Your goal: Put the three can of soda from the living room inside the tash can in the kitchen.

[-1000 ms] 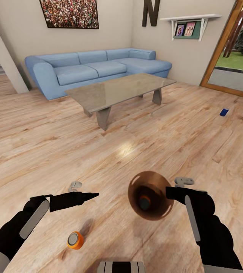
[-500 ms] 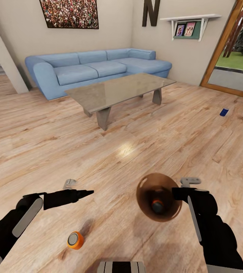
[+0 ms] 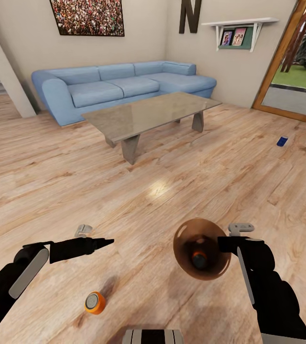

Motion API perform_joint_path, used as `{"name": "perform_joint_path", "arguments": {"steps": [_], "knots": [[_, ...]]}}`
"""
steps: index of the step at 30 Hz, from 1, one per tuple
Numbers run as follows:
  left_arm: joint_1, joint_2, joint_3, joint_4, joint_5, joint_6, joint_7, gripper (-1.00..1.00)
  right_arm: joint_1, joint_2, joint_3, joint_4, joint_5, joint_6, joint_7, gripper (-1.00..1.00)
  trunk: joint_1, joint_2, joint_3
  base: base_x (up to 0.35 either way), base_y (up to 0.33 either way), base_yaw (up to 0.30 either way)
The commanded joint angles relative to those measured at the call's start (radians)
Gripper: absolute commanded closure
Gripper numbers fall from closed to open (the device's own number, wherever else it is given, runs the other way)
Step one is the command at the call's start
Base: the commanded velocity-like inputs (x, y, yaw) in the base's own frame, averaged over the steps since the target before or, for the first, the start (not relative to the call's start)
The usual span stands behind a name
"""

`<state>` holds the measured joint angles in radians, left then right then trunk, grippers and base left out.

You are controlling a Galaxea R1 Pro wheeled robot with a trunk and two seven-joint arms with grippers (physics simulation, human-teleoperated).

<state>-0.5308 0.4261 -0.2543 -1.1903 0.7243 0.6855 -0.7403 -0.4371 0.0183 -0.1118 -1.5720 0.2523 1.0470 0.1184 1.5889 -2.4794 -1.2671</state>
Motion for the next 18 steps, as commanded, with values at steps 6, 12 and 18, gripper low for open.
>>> {"name": "perform_joint_path", "arguments": {"steps": [6, 12, 18], "knots": [[0.000, 0.001, 0.001, 0.007, -0.003, 0.010, 0.003, -1.00, 0.000, 0.002, 0.001, 0.000, -0.099, 0.000, 0.012, 1.00, 0.000, 0.000, 0.000, 0.000, 0.000, 0.000], [0.000, 0.024, 0.003, 0.003, 0.002, 0.085, 0.009, -1.00, -0.001, 0.007, 0.002, 0.000, -0.099, 0.000, 0.012, 1.00, 0.000, 0.000, 0.000, 0.000, 0.000, 0.000], [0.000, 0.022, 0.003, 0.000, 0.003, 0.101, 0.012, -1.00, -0.001, 0.011, 0.007, 0.000, -0.099, 0.000, 0.012, 1.00, 0.000, 0.000, 0.000, 0.000, 0.000, 0.000]]}}
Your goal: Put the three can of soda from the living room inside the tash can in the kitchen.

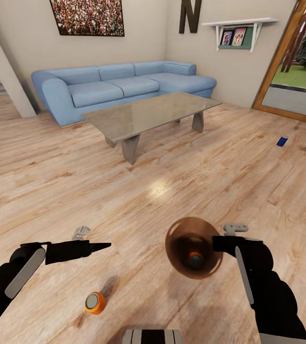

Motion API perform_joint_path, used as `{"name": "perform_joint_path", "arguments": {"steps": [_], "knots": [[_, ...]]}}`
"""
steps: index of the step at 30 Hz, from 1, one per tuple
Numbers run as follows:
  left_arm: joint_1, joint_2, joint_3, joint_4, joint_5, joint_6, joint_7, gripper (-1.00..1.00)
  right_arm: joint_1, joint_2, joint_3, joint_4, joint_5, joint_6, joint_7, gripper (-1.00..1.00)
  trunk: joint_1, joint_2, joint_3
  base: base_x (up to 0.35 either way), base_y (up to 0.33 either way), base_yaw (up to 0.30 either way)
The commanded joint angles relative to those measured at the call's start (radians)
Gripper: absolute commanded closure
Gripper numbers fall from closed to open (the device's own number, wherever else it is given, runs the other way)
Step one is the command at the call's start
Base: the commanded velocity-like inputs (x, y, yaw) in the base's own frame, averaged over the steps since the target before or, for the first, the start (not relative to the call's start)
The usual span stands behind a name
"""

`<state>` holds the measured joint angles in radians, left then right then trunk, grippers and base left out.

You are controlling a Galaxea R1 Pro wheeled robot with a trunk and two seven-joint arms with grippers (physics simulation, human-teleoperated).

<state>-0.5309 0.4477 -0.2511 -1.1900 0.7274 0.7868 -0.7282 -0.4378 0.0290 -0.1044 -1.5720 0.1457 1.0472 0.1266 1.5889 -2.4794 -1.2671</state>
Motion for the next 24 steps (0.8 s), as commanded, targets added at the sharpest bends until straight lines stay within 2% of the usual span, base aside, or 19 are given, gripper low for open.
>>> {"name": "perform_joint_path", "arguments": {"steps": [1, 9, 15, 24], "knots": [[0.000, 0.001, 0.000, 0.000, 0.000, 0.001, 0.000, -1.00, 0.000, 0.000, 0.000, 0.000, 0.008, 0.000, 0.004, 1.00, 0.000, 0.000, 0.000, 0.000, 0.000, 0.000], [0.000, 0.005, 0.001, -0.002, 0.001, 0.045, 0.000, -1.00, 0.000, 0.000, 0.000, 0.000, 0.008, 0.000, 0.004, 1.00, 0.004, -0.007, -0.003, 0.000, 0.000, 0.000], [0.000, 0.004, 0.001, -0.002, -0.001, 0.046, 0.000, -1.00, 0.000, -0.001, 0.000, 0.000, 0.008, 0.000, 0.004, 1.00, 0.013, -0.022, -0.025, 0.000, 0.000, 0.000], [0.000, 0.008, 0.001, -0.002, -0.001, 0.045, -0.002, -1.00, -0.001, 0.000, 0.001, 0.000, 0.008, 0.000, 0.004, 1.00, 0.013, -0.022, -0.025, 0.000, 0.000, 0.000]]}}
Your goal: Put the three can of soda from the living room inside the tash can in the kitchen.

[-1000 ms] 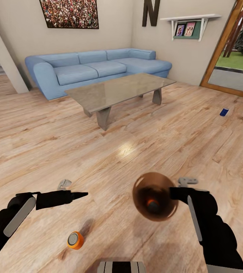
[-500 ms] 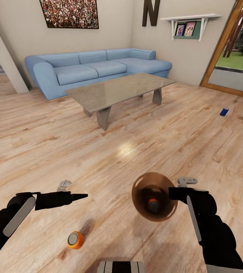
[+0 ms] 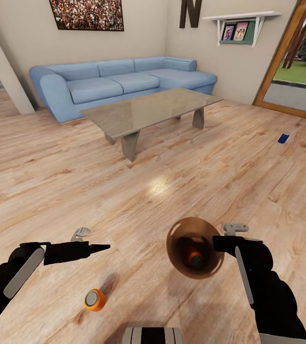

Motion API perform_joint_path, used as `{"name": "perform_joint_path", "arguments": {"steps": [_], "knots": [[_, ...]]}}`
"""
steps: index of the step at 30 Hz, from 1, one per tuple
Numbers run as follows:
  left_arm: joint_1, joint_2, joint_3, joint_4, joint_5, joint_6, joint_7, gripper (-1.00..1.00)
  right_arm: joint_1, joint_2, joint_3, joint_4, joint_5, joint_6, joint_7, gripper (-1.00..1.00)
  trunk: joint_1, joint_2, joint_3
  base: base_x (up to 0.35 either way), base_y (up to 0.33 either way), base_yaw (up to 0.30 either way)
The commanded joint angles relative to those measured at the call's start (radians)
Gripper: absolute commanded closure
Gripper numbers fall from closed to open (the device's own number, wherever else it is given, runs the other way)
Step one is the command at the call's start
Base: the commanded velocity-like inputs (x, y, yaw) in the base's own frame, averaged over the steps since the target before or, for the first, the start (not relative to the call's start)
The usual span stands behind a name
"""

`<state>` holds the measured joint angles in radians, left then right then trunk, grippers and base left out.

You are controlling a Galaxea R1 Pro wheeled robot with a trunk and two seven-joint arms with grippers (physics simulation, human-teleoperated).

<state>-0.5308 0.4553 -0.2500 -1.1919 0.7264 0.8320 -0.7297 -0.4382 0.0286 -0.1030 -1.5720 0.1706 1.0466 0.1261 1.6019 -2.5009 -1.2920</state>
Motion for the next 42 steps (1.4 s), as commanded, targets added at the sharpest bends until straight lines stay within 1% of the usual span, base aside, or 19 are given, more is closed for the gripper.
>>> {"name": "perform_joint_path", "arguments": {"steps": [1, 3, 7, 21, 26, 42], "knots": [[0.000, 0.000, 0.000, 0.000, 0.000, -0.001, 0.000, -1.00, 0.000, 0.000, 0.001, 0.000, -0.017, 0.001, 0.004, 1.00, 0.000, 0.000, 0.000, 0.000, 0.000, 0.000], [0.000, 0.000, 0.000, -0.002, 0.001, -0.002, -0.001, -1.00, 0.000, 0.000, 0.001, 0.000, -0.017, 0.001, 0.004, 1.00, 0.000, 0.000, 0.000, 0.000, 0.000, 0.000], [0.000, 0.000, 0.000, -0.003, 0.001, -0.002, -0.002, -1.00, 0.000, -0.001, 0.002, 0.000, -0.017, 0.001, 0.004, 1.00, 0.002, -0.001, -0.015, 0.000, 0.000, 0.000], [0.000, 0.000, 0.000, -0.003, 0.001, -0.002, -0.008, -1.00, 0.000, -0.004, 0.002, 0.000, -0.017, 0.001, 0.004, 1.00, 0.002, -0.001, -0.015, 0.000, 0.000, 0.000], [0.000, 0.000, 0.000, -0.003, 0.001, -0.004, -0.008, -1.00, 0.001, -0.004, 0.002, 0.000, -0.017, 0.001, 0.004, 1.00, 0.004, -0.002, -0.035, 0.000, 0.000, 0.000], [0.000, 0.000, 0.000, -0.005, 0.001, -0.005, -0.008, -1.00, 0.001, -0.005, 0.002, 0.000, -0.017, 0.001, 0.004, 1.00, 0.004, -0.002, -0.035, 0.000, 0.000, 0.000]]}}
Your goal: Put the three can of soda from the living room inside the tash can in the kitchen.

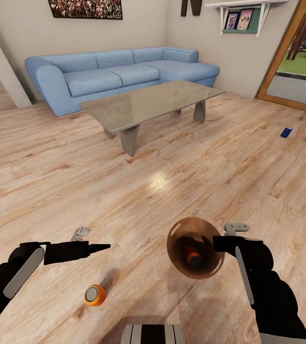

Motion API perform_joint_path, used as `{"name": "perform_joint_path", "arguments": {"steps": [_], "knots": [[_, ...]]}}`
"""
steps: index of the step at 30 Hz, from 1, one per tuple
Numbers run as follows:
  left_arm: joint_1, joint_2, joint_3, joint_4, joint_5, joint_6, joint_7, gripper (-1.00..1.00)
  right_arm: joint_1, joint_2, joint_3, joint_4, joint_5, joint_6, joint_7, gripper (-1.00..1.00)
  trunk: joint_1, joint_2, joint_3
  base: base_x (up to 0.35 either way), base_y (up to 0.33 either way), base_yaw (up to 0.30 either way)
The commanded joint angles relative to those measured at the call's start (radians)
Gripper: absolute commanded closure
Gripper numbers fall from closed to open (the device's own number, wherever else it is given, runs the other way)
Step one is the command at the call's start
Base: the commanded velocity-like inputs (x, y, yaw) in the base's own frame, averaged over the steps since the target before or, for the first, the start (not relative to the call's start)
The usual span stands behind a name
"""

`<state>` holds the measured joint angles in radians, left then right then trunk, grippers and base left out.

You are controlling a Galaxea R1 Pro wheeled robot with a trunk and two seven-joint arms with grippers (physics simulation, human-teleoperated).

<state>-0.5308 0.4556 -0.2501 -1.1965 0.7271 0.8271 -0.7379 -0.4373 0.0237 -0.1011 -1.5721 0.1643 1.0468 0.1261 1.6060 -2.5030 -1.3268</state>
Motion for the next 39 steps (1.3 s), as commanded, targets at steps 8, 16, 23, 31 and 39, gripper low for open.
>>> {"name": "perform_joint_path", "arguments": {"steps": [8, 16, 23, 31, 39], "knots": [[0.000, 0.000, 0.000, 0.001, 0.000, -0.001, -0.001, -1.00, 0.000, -0.002, 0.000, 0.000, -0.011, 0.000, 0.004, 1.00, 0.000, 0.000, 0.000, 0.000, 0.000, 0.000], [0.000, -0.001, 0.000, 0.002, -0.001, -0.006, 0.000, -1.00, -0.001, -0.002, -0.001, 0.000, -0.011, 0.000, 0.004, 1.00, 0.000, 0.000, 0.000, 0.000, 0.000, 0.000], [0.000, -0.002, -0.001, 0.000, -0.005, -0.008, 0.002, -1.00, 0.000, -0.002, -0.001, 0.000, -0.011, 0.000, 0.004, 1.00, 0.000, 0.000, 0.000, 0.000, 0.000, 0.000], [0.000, -0.010, -0.001, 0.002, -0.014, -0.008, 0.013, -1.00, -0.001, -0.004, -0.001, 0.000, -0.011, 0.000, 0.004, 1.00, 0.000, 0.000, 0.000, 0.000, 0.000, 0.000], [0.000, -0.023, -0.004, 0.003, -0.022, -0.007, 0.014, -1.00, -0.001, 0.003, -0.001, 0.000, -0.011, 0.000, 0.003, 1.00, 0.000, 0.000, 0.000, 0.000, 0.000, 0.000]]}}
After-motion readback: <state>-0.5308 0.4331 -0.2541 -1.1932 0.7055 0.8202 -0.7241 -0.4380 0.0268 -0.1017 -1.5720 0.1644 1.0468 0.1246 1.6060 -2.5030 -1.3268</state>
